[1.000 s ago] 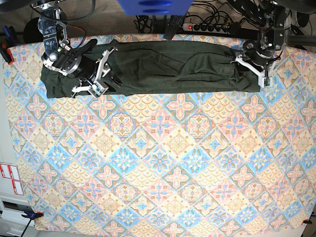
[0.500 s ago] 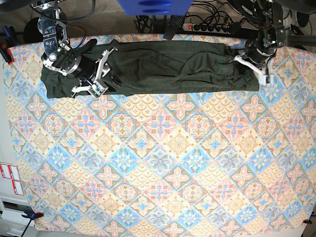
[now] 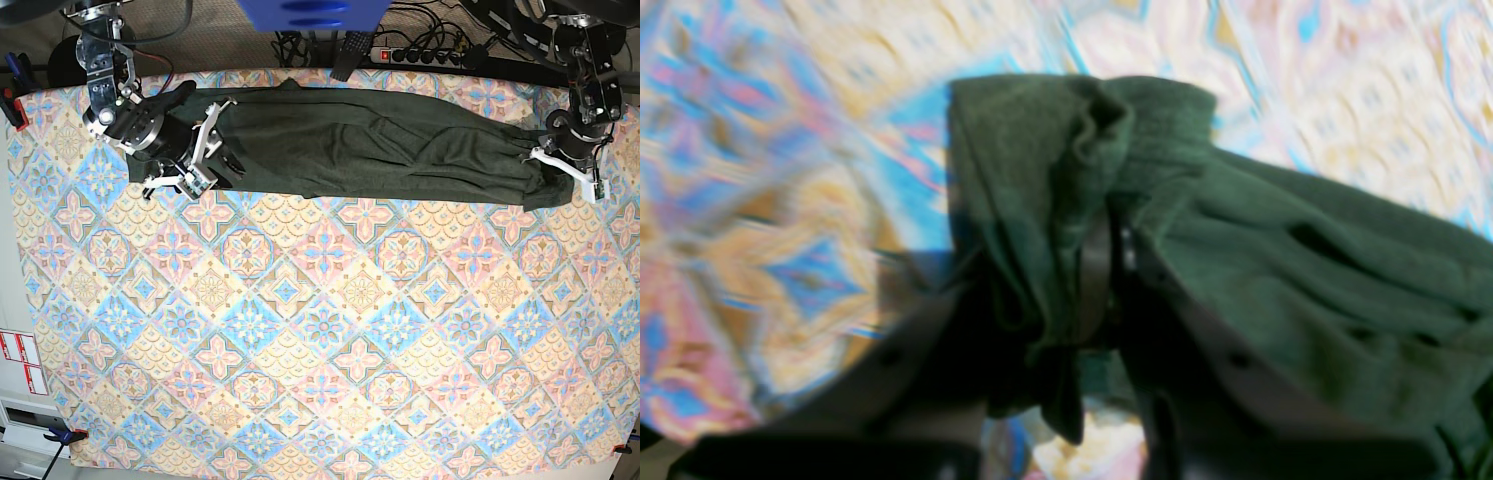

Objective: Fold the T-shirt properly
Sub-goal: 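Fold the strip's end inward toward the right gripper with the left gripper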

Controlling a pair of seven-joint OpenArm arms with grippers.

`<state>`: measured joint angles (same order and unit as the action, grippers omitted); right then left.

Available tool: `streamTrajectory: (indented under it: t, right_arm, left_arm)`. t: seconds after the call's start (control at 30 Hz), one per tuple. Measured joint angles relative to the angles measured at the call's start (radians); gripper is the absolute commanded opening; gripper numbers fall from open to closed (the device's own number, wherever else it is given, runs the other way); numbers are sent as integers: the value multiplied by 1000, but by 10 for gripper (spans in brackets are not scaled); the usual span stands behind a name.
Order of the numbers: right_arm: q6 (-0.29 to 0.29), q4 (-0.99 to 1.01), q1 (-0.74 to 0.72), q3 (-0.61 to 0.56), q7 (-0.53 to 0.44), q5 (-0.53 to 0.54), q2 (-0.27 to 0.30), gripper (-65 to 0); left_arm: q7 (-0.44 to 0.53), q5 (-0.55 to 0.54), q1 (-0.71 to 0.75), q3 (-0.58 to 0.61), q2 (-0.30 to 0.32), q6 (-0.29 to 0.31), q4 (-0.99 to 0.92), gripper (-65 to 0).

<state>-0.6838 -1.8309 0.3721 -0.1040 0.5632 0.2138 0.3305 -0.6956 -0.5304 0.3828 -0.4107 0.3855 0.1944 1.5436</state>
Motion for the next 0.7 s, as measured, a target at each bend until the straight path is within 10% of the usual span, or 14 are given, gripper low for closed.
streamTrajectory:
  t: [0.7]
  right_arm:
    - [0, 0, -3, 100, 0, 0, -1, -497]
  left_arm:
    - [-11, 11, 169, 329, -133, -14, 360, -650]
